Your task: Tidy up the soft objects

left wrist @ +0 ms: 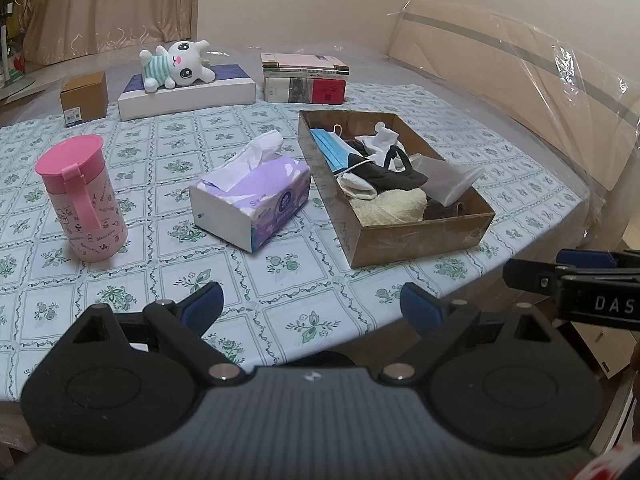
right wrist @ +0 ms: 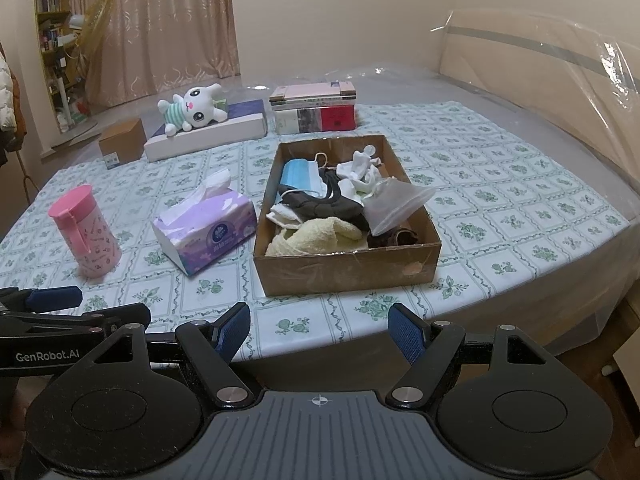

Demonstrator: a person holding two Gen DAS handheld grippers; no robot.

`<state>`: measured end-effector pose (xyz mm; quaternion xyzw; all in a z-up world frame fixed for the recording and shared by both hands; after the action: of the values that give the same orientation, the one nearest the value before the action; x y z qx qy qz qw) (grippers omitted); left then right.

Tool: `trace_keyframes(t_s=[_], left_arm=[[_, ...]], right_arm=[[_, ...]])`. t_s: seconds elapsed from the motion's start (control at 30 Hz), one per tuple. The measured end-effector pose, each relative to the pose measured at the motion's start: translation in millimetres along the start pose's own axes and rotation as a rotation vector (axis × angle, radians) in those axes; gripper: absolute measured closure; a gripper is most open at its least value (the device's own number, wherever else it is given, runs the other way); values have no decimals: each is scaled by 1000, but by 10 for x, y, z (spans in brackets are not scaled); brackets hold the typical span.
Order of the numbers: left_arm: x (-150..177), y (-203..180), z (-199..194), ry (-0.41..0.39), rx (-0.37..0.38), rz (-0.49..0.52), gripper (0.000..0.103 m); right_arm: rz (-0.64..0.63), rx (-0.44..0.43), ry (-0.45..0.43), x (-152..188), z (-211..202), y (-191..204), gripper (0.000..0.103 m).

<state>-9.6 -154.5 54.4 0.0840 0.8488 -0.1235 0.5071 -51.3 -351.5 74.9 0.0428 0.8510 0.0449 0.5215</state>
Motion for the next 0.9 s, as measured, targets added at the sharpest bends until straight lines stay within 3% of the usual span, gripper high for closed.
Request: trace_keyframes(t_s=[0.9], left_arm=[[14, -1, 5, 3, 0, -4, 9]], right_arm=[[1, 0, 0, 0, 16, -12, 27]])
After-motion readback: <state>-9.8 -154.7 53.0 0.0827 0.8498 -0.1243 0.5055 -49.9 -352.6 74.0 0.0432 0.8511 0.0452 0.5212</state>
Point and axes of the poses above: each gripper's, at about its wrist camera, not at the fingertips, and z roughly the way its jaws point, y to its left, x to its underside, the point moved 1 cm from there along z, roughly the way its jaws point, and after that the axes turned 13 degrees about -y, right-handed, at the moved point
